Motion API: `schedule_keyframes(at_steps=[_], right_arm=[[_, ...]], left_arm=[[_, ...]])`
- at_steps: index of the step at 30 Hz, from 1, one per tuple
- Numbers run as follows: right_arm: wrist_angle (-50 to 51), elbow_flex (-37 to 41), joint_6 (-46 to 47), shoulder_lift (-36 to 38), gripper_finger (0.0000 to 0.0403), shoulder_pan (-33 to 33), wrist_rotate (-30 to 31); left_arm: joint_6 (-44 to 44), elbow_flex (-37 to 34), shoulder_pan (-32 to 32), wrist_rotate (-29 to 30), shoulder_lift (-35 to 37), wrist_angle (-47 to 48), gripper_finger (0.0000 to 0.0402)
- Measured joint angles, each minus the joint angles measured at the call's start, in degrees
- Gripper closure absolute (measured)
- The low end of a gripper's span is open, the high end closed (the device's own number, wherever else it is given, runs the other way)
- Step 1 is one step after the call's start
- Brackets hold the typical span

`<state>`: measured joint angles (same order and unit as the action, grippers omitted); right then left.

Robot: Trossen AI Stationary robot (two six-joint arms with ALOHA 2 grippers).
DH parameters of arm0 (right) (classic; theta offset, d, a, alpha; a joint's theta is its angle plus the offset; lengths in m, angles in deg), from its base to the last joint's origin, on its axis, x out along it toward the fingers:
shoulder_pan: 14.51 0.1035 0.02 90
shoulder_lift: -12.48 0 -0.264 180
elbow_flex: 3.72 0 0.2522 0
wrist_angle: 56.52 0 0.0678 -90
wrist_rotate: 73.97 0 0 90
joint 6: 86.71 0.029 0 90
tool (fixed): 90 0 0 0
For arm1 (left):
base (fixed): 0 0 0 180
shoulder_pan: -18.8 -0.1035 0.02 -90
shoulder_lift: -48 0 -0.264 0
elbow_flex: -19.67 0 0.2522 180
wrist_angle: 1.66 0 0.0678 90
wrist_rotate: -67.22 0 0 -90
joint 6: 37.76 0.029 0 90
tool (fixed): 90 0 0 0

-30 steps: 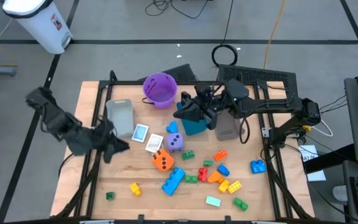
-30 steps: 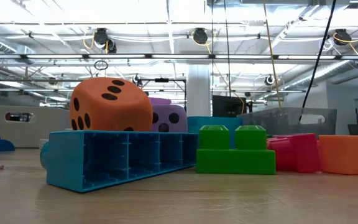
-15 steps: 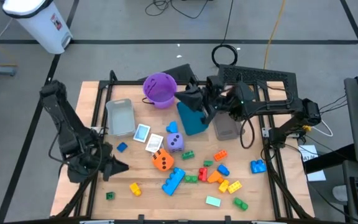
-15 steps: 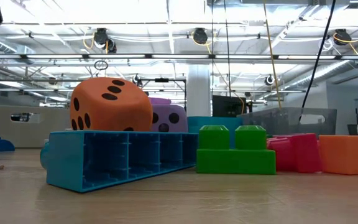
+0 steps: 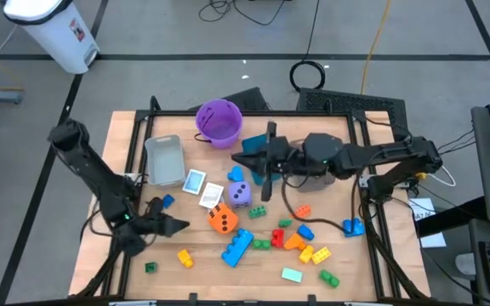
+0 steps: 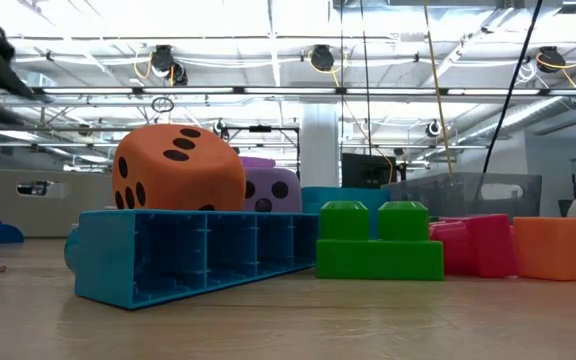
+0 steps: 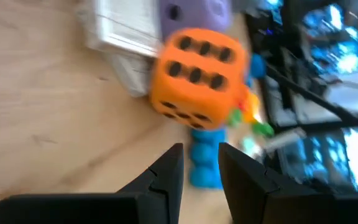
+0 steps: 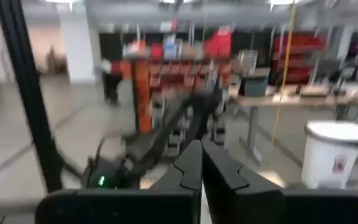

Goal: Pick & Place Toys
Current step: Put the brown deck of cards into the black bin

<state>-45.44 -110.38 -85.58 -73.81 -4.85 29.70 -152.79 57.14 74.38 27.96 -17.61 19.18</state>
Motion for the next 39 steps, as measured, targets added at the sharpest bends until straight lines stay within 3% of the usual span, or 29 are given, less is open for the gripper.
schedule_keyframes(at_steps=[10, 14, 19, 26, 31, 39], right_arm=[[18.0, 0.0, 7.3, 6.0, 0.0399, 0.4, -3.0], [22.7, -0.1, 7.6, 8.5, 0.0399, 1.0, -4.9], [26.3, -0.1, 7.3, 9.8, 0.0399, 2.2, -4.9], [28.3, 0.0, 7.2, 9.9, 0.0399, 4.1, -5.0], [29.3, 0.0, 7.2, 9.7, 0.0399, 4.4, -5.0], [29.3, 0.0, 7.2, 9.7, 0.0399, 4.3, -4.9]], left_arm=[[-13.1, 0.0, -8.8, -2.8, -8.8, 0.1, 0.0294], [-14.3, 0.0, -11.4, -4.0, -10.1, -1.2, 0.0269], [-13.7, 0.0, -15.2, -8.4, -11.0, -1.2, 0.0199], [-11.6, 0.0, -18.9, -9.0, -11.3, -1.2, 0.0127], [-7.9, 0.0, -22.2, -10.4, -12.8, -2.6, 0.0116], [-1.0, 0.0, -27.3, -14.4, -17.9, -13.1, 0.0135]])
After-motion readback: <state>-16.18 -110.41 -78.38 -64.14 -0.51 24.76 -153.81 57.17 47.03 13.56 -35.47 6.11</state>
